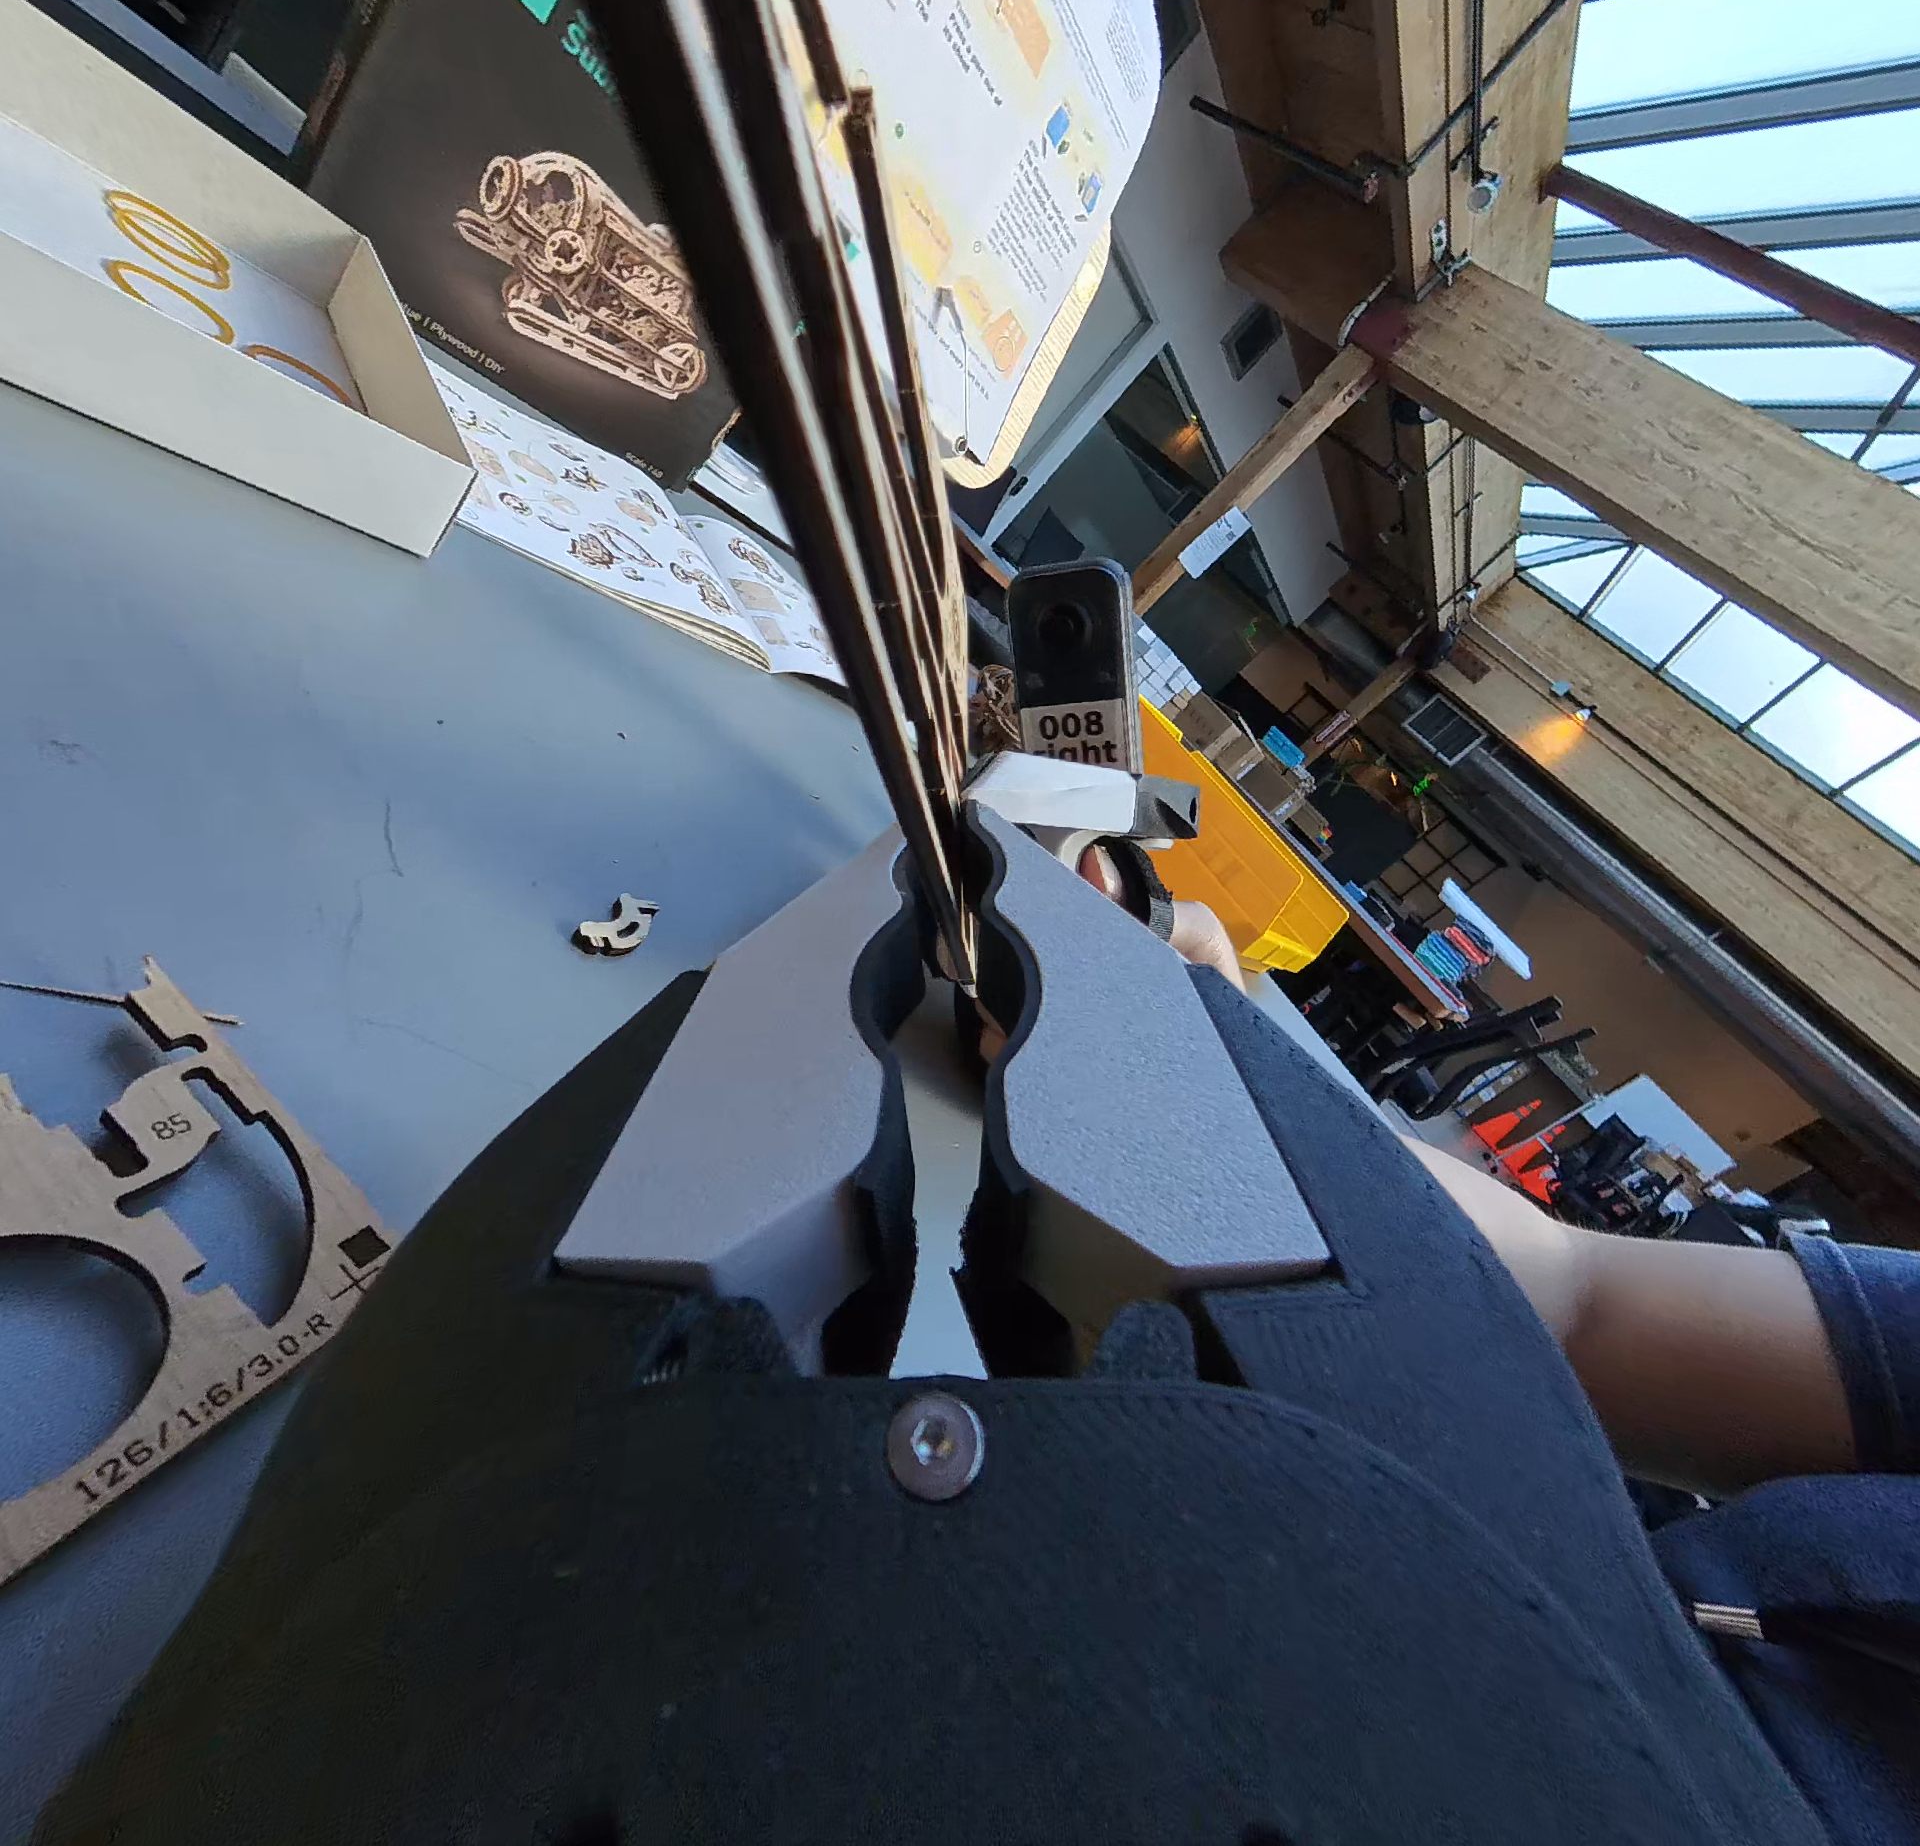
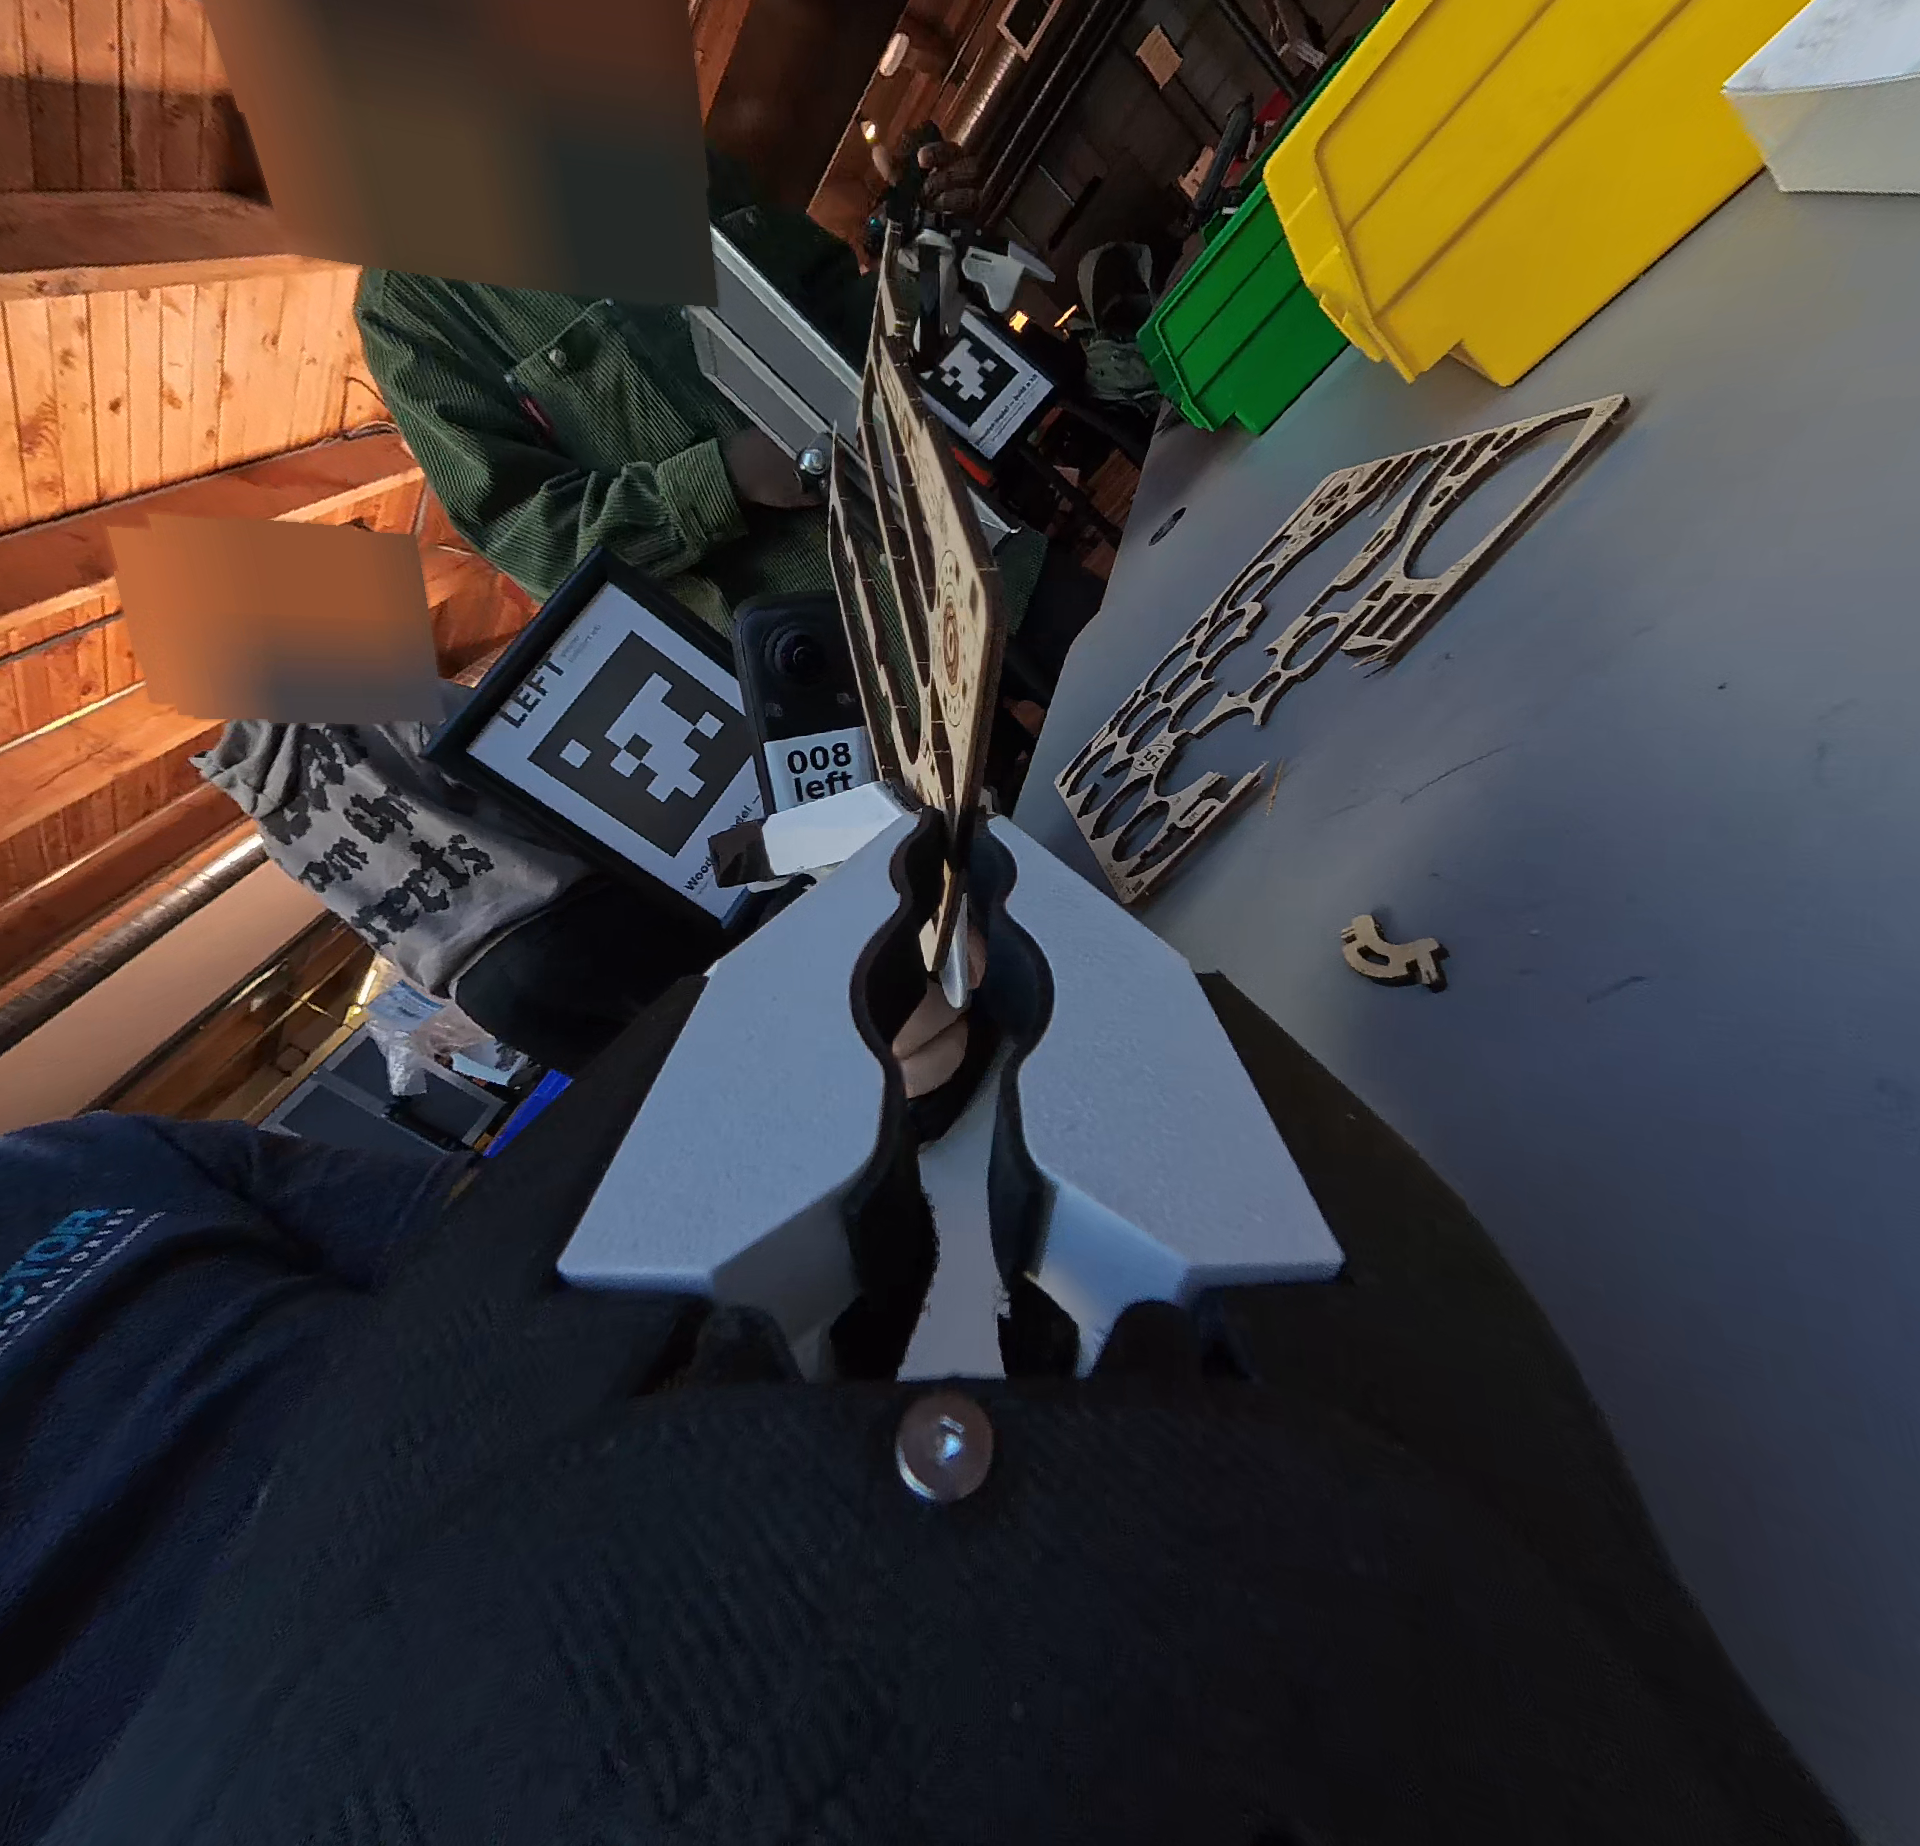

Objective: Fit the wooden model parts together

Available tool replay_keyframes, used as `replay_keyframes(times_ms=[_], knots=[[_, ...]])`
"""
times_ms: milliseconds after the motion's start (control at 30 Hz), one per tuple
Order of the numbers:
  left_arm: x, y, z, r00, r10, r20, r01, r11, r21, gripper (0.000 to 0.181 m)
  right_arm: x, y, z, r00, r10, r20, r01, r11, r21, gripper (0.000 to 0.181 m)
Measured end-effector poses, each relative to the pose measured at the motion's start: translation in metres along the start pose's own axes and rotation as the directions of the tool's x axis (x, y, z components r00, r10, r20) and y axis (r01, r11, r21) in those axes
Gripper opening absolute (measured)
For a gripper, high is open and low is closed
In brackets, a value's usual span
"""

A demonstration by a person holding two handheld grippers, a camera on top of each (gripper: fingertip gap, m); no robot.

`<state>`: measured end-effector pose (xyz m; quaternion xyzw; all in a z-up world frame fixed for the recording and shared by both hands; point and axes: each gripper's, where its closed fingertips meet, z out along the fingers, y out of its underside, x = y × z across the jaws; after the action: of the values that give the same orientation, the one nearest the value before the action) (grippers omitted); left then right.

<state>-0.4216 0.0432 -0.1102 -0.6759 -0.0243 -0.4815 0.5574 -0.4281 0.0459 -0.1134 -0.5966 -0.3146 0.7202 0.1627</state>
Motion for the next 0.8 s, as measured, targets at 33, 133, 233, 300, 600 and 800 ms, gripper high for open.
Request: replay_keyframes(times_ms=[33,133,233,300,600,800], knots=[[-0.001,0.000,0.000,1.000,0.001,0.011,-0.001,1.000,-0.001,0.000,0.002,0.000,0.000,1.000,-0.010,-0.018,0.010,1.000,0.002,0.002],[-0.004,0.000,0.001,1.000,0.003,0.029,-0.003,1.000,-0.006,0.000,0.005,0.000,0.001,0.999,-0.008,-0.042,0.009,1.000,0.006,0.003],[0.002,-0.002,0.002,0.999,0.038,0.001,-0.038,0.999,0.006,0.000,-0.002,-0.004,-0.001,1.000,-0.011,0.015,0.011,0.999,0.032,0.003],[0.002,-0.001,0.004,0.999,0.035,0.002,-0.035,0.999,-0.002,0.000,-0.005,-0.008,-0.001,0.999,-0.022,0.030,0.020,0.998,0.054,0.016],[0.003,0.001,0.005,0.999,0.033,-0.012,-0.033,0.999,-0.017,0.000,-0.001,-0.006,0.000,0.999,0.028,0.029,-0.029,0.999,0.038,0.008],[0.003,0.001,0.005,1.000,0.026,-0.018,-0.026,0.999,-0.020,0.000,-0.002,-0.007,0.000,0.998,0.037,0.042,-0.039,0.999,0.038,0.004]])
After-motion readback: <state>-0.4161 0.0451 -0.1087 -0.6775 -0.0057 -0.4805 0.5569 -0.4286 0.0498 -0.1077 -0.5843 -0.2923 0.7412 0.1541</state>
